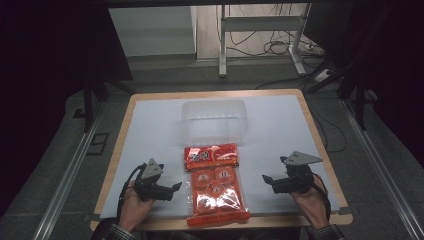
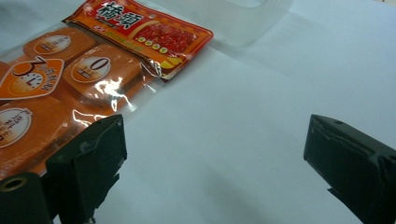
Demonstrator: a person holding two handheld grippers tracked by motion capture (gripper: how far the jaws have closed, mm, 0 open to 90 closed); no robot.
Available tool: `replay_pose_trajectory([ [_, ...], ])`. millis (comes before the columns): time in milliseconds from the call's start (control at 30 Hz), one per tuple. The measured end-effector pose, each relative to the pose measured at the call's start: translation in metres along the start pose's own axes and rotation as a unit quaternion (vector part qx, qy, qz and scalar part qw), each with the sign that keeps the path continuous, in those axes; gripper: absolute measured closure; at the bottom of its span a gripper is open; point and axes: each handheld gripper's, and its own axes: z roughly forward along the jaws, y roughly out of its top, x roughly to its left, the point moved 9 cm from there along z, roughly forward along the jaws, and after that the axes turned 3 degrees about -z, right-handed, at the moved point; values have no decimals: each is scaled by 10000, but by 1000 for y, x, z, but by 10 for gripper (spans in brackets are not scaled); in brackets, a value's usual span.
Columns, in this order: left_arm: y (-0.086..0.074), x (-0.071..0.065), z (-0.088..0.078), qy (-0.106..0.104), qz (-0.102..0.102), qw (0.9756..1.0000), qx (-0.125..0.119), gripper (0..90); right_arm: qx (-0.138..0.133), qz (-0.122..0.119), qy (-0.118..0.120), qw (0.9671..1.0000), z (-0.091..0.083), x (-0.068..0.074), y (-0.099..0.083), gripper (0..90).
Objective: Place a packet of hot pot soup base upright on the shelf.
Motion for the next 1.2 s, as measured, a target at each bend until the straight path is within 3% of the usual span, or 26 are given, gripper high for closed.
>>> replay_pose_trajectory([
  [100, 0, 2, -1, 69, 21, 10000, -26, 68, 14, -70, 34, 10000, 1, 1, 0, 48],
  [167, 1, 4, -1, -32, -246, 9997, -86, 66, 2, -45, 63, 10000, 2, 1, -1, 43],
  [300, -1, 5, 1, -86, -387, 9992, 43, 55, -12, -40, 77, 10000, 3, 1, -1, 38],
  [500, -1, 2, 2, -64, -317, 9993, 169, 37, 20, -86, 113, 9999, 4, 2, -2, 34],
  [533, 0, 0, 1, -144, -343, 9992, 118, 34, 25, -75, 115, 9999, 4, 2, -2, 34],
  [667, 1, 2, 1, -76, -345, 9993, 153, 78, 40, -78, 132, 9999, 5, 2, -2, 33],
  [767, 1, 2, 0, -34, -304, 9994, 172, 179, 36, -74, 137, 9999, 5, 2, -2, 33],
  [867, 3, 0, -3, -208, -319, 9992, 123, 308, 31, -75, 149, 9999, 5, 3, -2, 33],
  [967, 2, -2, -2, -310, -333, 9988, 162, 374, 34, -81, 146, 9999, 6, 3, -2, 33],
  [1000, 1, -3, -1, -358, -312, 9987, 193, 458, 46, -75, 148, 9999, 6, 3, -2, 33],
  [1200, 3, -4, 5, -455, -357, 9981, 211, 750, 87, -92, 162, 9998, 7, 4, -3, 34],
])
